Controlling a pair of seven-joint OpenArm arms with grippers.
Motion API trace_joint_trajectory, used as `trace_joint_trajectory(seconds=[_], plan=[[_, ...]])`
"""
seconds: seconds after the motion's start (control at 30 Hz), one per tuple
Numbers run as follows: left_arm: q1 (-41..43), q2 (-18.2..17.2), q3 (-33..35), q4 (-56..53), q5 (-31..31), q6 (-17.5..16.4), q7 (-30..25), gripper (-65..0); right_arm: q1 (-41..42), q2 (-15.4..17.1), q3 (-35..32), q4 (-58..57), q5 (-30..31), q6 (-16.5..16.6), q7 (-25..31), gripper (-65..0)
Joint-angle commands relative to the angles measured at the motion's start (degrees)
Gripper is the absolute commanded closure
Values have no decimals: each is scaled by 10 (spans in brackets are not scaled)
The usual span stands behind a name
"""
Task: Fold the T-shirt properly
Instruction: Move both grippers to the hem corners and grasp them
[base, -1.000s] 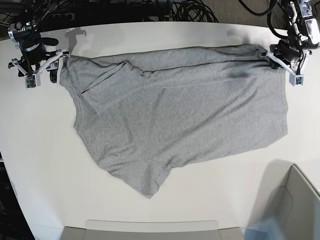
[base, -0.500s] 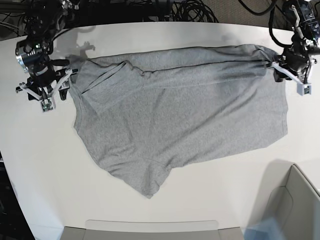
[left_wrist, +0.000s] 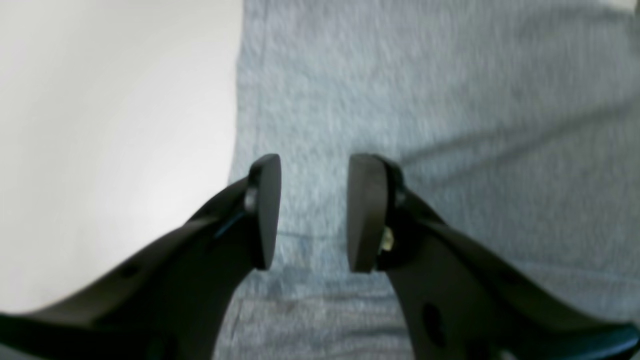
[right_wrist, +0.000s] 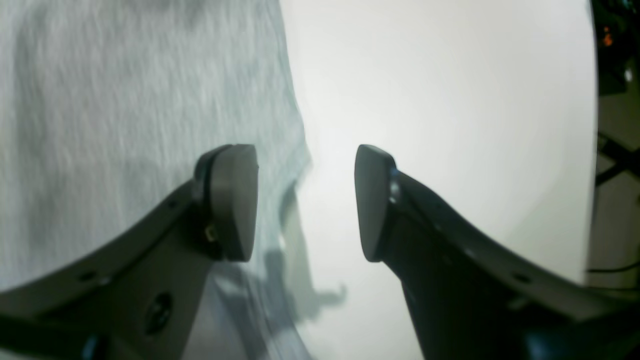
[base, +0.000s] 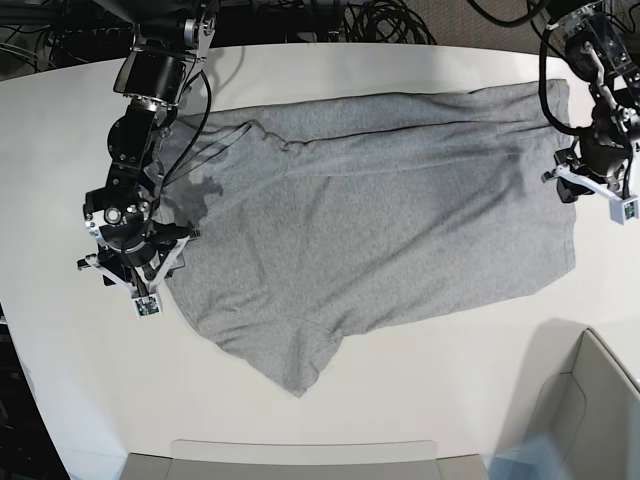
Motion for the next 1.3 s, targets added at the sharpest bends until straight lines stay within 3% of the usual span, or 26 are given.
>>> trace_joint_trajectory(seconds=[0.0,0.07,0.17,0.4,0.57,0.93,1.13,1.27], plan=[[-4,-5,7,-1,-1,-1,-1,-231,13,0,-16,-8,6,-16,32,-309],[-17,-5,46,-22,-1,-1,-2,-231,14,0,-34,-51,6,-39,67,-309],[-45,-5,92,-55,0,1,-3,-231,30,1,-44,-120,6,-43,91,-309],[-83,2,156,-151,0,1,-29,-230,15,1,-33,-181,6,-46,96,-309],[-69,1,181,-160,0,1,-32,-230,-47,2,-3,-130,6,-42,95,-309],[-29,0,185,-155,-1,1,-24,-230,-212,3,-2,11,7,-42,95,-309],[21,-1,182,-138,-1,-2,-31,-230,-241,0,-2,76,13,-42,95,-309],[21,-1,178,-89,-2,-2,-31,-230,-219,4,-2,115,62,-42,95,-309]])
